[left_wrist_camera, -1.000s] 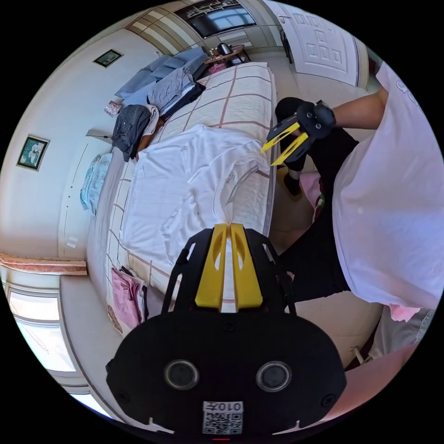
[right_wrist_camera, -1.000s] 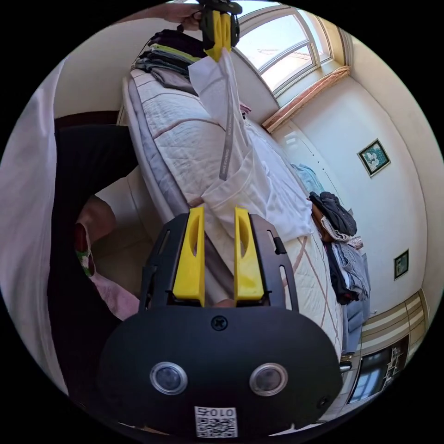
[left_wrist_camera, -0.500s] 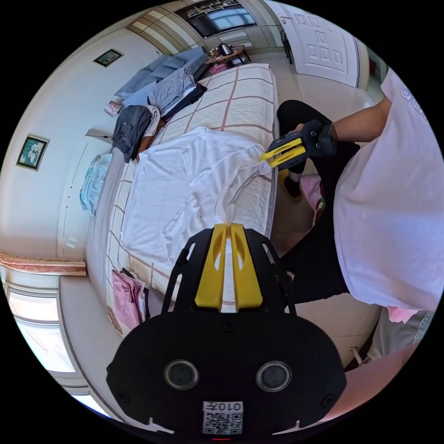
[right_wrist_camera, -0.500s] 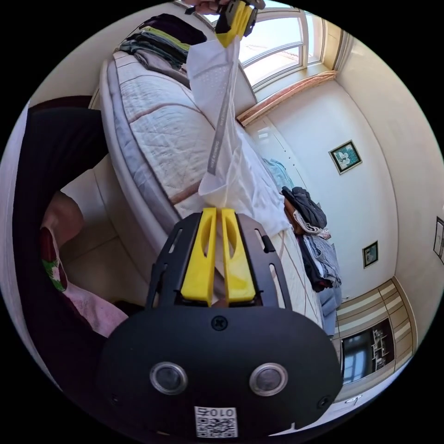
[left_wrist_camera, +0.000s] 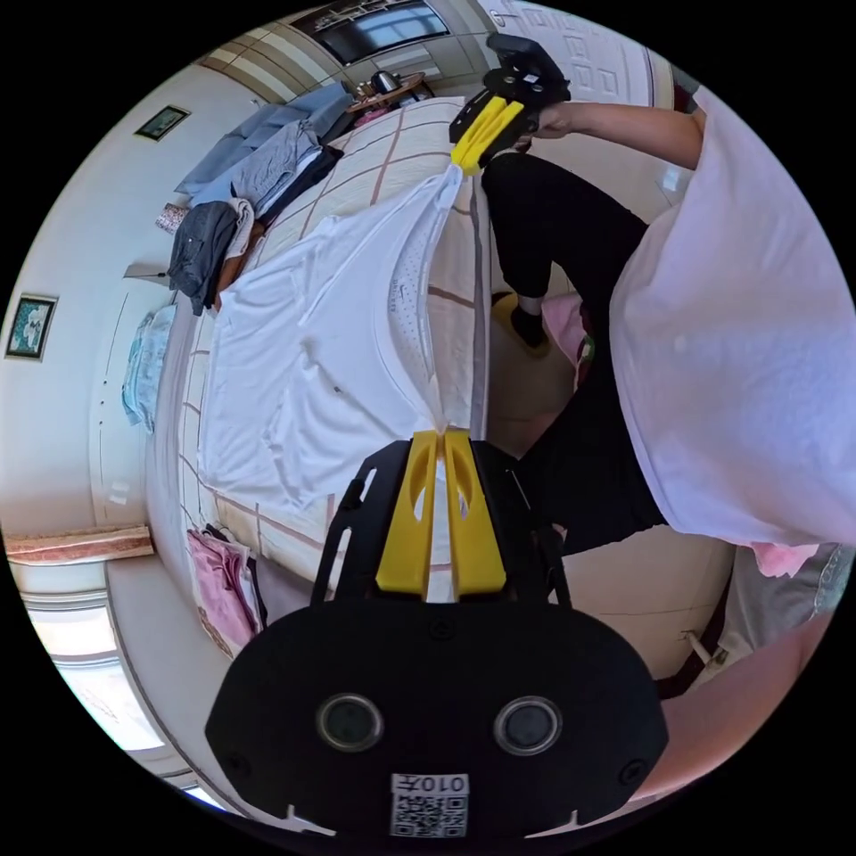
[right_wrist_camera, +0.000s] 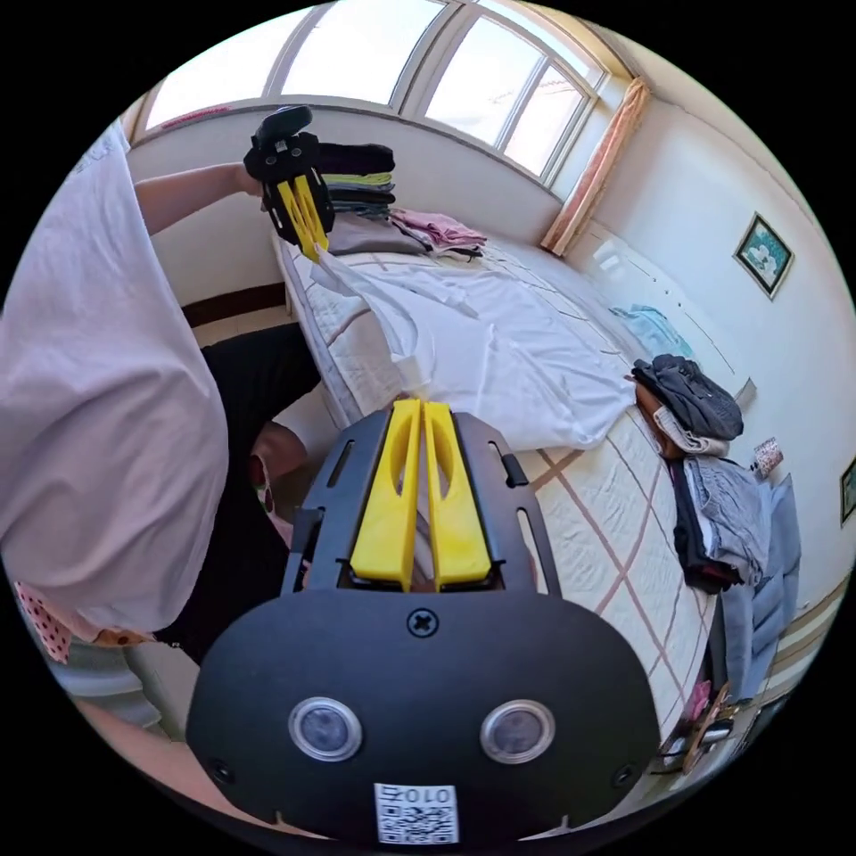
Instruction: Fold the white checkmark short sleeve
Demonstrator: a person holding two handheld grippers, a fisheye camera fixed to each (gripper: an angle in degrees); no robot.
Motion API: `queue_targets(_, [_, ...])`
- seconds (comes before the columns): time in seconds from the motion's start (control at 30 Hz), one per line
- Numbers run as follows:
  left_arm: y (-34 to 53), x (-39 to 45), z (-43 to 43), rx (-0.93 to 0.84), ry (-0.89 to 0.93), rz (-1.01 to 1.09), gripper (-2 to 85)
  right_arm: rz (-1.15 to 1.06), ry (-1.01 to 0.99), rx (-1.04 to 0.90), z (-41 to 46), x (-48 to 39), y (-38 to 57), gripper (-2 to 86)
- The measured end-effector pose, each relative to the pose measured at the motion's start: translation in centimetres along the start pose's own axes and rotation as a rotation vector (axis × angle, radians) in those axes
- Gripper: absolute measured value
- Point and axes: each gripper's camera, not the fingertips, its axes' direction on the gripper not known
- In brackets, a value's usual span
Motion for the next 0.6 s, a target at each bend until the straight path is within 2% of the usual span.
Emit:
queue_targets(0.17, [-0.2, -0.4, -1.6, -0.031, 0.036, 0.048, -0.2, -0.139, -0.117, -0.117, 0.1, 0.8, -0.8, 1.1])
queue_targets(0.4, [-0.9, 0.2, -5.5, -0.086, 0.121, 0.165, -0.2, -0.2, -0.249, -0.161, -0.4, 1.8, -1.2, 1.2])
queue_targets(0.6, [-0.8, -6.7, -5.9, -0.101, 0.207, 0.212, -0.2, -0.192, -0.297, -0.157, 2.3, 8.6, -2.8, 1.2])
